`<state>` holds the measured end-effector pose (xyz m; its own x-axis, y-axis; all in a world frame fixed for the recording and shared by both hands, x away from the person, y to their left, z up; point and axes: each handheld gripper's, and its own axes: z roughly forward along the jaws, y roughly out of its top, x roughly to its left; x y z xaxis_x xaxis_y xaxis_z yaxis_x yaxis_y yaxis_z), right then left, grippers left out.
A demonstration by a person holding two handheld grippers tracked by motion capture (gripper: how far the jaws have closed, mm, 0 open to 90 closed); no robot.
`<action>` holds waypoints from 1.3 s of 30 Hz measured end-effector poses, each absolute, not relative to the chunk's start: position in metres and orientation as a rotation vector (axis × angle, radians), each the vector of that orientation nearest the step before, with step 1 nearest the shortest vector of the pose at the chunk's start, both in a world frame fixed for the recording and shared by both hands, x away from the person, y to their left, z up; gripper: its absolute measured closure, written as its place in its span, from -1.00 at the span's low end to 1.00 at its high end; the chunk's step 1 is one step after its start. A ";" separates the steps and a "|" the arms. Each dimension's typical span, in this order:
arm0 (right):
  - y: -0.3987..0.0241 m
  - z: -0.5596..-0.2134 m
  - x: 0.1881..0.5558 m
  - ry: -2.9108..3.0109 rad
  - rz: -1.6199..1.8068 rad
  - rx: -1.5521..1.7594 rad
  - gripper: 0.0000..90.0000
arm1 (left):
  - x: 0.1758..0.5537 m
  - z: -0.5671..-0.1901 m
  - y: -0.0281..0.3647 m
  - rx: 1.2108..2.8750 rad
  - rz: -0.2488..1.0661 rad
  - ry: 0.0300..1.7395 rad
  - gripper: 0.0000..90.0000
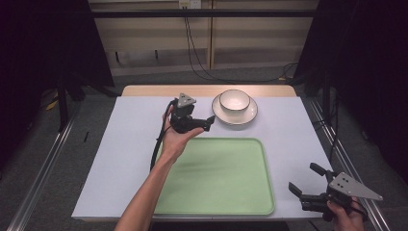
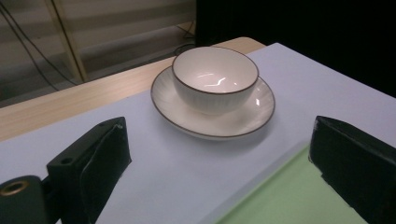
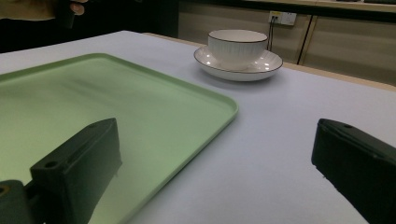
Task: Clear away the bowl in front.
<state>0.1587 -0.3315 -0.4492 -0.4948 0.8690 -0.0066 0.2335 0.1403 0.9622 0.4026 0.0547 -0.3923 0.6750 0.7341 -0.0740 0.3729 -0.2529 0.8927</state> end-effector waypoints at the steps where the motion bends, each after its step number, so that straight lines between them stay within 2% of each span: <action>1: -0.331 -0.449 0.158 1.822 1.377 1.062 -0.98 | 0.404 -0.393 0.053 1.868 0.453 0.871 -0.88; 7: -0.332 -0.449 0.158 1.823 1.386 1.062 -0.98 | 0.414 -0.393 0.046 1.868 0.531 0.847 -0.84; 12: -0.332 -0.449 0.158 1.824 1.393 1.060 -0.98 | 0.421 -0.393 0.038 1.830 0.480 0.886 -0.82; 14: -0.332 -0.449 0.158 1.822 1.391 1.061 -0.98 | 0.424 -0.392 0.035 1.830 0.498 0.870 -0.80; 17: -0.332 -0.449 0.158 1.821 1.393 1.058 -0.98 | 0.427 -0.392 0.030 1.850 0.440 0.894 -0.80; 30: -0.333 -0.448 0.157 1.797 1.424 1.041 -0.98 | 0.449 -0.390 0.013 1.843 0.501 0.886 -0.79; 32: -0.333 -0.448 0.157 1.792 1.422 1.047 -0.98 | 0.449 -0.389 0.012 1.855 0.507 0.905 -0.65; 39: -0.333 -0.448 0.156 1.789 1.427 1.049 -0.98 | 0.465 -0.394 0.000 1.871 0.524 0.914 -0.56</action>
<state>0.1557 -0.3333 -0.4475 -0.4974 0.8674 0.0126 0.2052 0.1035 0.9732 0.4651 0.0001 -0.3935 0.6277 0.7779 -0.0281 0.3685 -0.2651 0.8911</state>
